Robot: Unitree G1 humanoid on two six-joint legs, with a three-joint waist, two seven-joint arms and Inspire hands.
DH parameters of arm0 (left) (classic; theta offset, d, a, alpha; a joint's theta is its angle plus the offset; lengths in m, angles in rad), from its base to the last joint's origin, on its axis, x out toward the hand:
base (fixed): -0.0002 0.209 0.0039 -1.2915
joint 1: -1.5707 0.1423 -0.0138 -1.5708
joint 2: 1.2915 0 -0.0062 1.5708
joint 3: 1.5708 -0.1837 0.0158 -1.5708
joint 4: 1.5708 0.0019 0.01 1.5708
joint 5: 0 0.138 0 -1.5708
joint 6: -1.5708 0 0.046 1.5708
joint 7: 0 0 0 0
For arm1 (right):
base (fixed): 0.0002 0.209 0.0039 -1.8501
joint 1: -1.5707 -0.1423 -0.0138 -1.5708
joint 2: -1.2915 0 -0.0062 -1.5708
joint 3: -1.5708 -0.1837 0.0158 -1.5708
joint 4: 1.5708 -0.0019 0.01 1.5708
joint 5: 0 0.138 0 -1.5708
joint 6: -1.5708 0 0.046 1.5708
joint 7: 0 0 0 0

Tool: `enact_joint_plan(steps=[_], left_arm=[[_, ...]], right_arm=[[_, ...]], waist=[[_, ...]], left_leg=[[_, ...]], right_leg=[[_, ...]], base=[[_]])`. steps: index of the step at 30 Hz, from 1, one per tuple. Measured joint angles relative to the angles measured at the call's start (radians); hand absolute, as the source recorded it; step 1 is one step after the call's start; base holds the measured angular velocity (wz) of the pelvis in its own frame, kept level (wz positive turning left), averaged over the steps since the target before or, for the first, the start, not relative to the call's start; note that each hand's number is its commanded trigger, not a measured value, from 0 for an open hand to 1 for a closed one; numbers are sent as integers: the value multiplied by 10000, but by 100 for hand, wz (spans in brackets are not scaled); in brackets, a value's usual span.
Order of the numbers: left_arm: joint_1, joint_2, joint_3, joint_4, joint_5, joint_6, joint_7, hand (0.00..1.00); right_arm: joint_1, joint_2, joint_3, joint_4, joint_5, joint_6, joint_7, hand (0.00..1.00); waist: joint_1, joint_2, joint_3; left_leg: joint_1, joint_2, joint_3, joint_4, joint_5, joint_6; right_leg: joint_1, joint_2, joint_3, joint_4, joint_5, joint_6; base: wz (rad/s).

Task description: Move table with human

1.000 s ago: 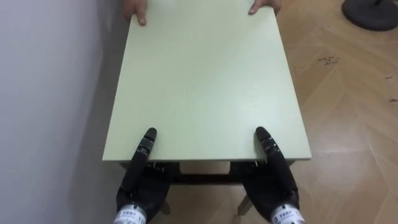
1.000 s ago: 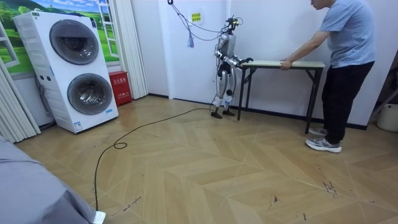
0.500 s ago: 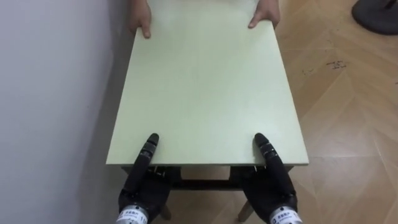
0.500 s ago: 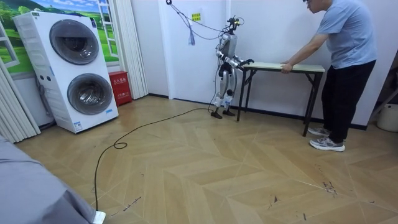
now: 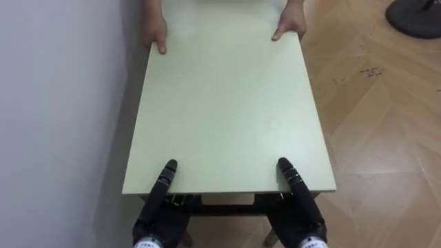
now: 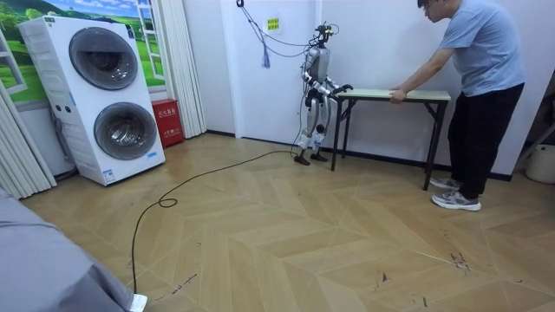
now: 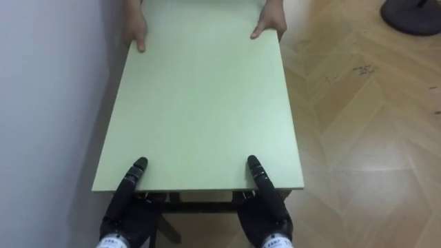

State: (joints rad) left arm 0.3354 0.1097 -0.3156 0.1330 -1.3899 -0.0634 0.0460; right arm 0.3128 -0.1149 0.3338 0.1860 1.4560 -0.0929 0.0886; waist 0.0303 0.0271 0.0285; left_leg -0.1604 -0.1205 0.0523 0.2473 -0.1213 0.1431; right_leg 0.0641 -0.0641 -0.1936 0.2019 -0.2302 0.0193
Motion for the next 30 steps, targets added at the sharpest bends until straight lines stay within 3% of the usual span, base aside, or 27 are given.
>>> enact_joint_plan(steps=[5,13,14,15,16,17,21,25,30], left_arm=[[41,-244,258,257,297,125,-319,100],[-69,-299,299,964,315,113,-973,100],[-141,-309,305,1095,317,115,-1031,67],[-181,-309,306,1170,317,128,-1075,50],[-248,-312,341,1291,316,193,-1185,12],[-318,-314,388,1407,315,284,-1297,0],[-395,-272,403,1632,317,372,-1629,0],[-479,46,166,1638,2071,648,-1839,0],[-661,10,37,1632,3177,1095,-2248,0]], right_arm=[[4,137,-56,282,-97,77,307,100],[-40,238,-77,772,-117,185,788,100],[-51,256,-104,801,-118,208,788,80],[-55,268,-120,817,-119,209,790,34],[-65,275,-169,841,-119,235,794,0],[-71,279,-230,854,-122,299,797,0],[-107,281,-418,1064,-152,491,1084,0],[-165,-66,-272,1205,-1055,664,1823,0],[-305,-218,-158,1201,-1706,899,2435,0]], waist=[[77,-3,-3],[166,5,-23],[212,3,-28],[240,2,-29],[267,2,-29],[277,2,-30],[303,4,-34],[284,55,-65],[265,31,-85]], left_leg=[[167,2,27,-117,8,12],[438,10,83,-258,6,10],[449,17,111,-260,6,10],[455,22,128,-262,6,10],[467,24,149,-267,6,10],[473,24,151,-266,6,10],[499,25,149,-263,7,11],[503,34,210,-265,7,12],[505,69,271,-257,20,-9]], right_leg=[[76,-8,31,18,7,11],[247,-2,145,19,8,12],[248,-2,149,20,8,13],[249,-2,156,18,8,13],[254,-4,177,14,8,13],[256,-5,185,17,8,13],[255,-9,211,10,3,22],[258,-14,280,18,-7,39],[261,5,285,9,-7,38]], base=[[-1],[-2],[-6],[-7],[-5],[-4],[0],[-6],[-6]])
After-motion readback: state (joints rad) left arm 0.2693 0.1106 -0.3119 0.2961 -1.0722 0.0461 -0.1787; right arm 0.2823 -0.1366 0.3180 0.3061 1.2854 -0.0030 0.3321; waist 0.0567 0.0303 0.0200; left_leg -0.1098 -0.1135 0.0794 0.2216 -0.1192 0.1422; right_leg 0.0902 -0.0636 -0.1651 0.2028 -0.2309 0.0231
